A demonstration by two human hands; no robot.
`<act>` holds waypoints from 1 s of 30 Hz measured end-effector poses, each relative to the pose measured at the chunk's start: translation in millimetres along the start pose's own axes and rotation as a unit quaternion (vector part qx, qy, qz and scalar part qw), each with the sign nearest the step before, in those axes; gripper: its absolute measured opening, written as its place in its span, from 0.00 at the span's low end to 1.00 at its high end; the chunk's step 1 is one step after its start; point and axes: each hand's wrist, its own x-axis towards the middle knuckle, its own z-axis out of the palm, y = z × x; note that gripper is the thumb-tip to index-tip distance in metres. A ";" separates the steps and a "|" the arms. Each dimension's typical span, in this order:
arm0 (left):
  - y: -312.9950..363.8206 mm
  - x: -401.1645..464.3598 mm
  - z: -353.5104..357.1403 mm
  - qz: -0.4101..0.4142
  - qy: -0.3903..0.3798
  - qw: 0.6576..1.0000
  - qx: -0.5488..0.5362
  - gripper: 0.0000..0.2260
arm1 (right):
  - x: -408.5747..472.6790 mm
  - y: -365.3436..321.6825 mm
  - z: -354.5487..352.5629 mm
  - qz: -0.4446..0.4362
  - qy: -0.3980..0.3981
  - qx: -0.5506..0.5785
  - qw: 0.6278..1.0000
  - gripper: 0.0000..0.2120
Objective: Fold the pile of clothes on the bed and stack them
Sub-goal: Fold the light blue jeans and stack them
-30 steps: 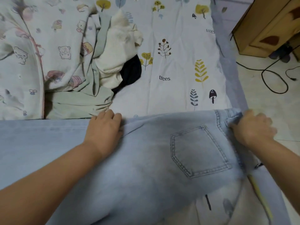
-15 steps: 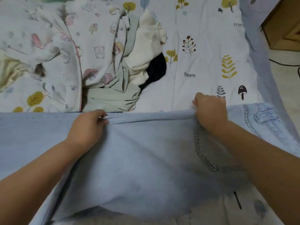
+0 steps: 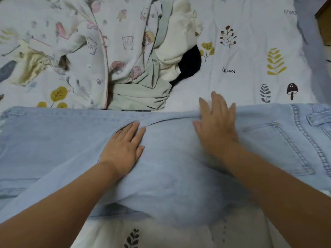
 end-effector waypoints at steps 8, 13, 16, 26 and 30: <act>6.5 -48.5 -36.0 -0.074 0.077 0.990 -0.090 0.11 | -61.3 -24.7 -17.1 -0.071 -0.266 -0.011 0.961 0.23; -9.5 -107.1 -32.5 -0.210 0.050 0.970 -0.110 0.10 | -85.4 -53.2 -46.0 -0.124 -0.230 0.003 0.965 0.14; -20.9 -132.2 -19.6 -0.262 -0.001 0.960 -0.097 0.16 | -103.5 -67.4 -49.6 -0.150 -0.231 0.017 0.961 0.13; -49.8 -163.3 10.9 -0.232 -0.048 0.969 -0.072 0.22 | -132.0 -146.1 -35.5 -0.172 -0.219 0.037 0.960 0.11; -65.8 -165.0 12.6 -0.173 -0.063 0.979 -0.084 0.15 | -134.5 -183.5 -27.8 -0.160 -0.206 0.033 0.965 0.14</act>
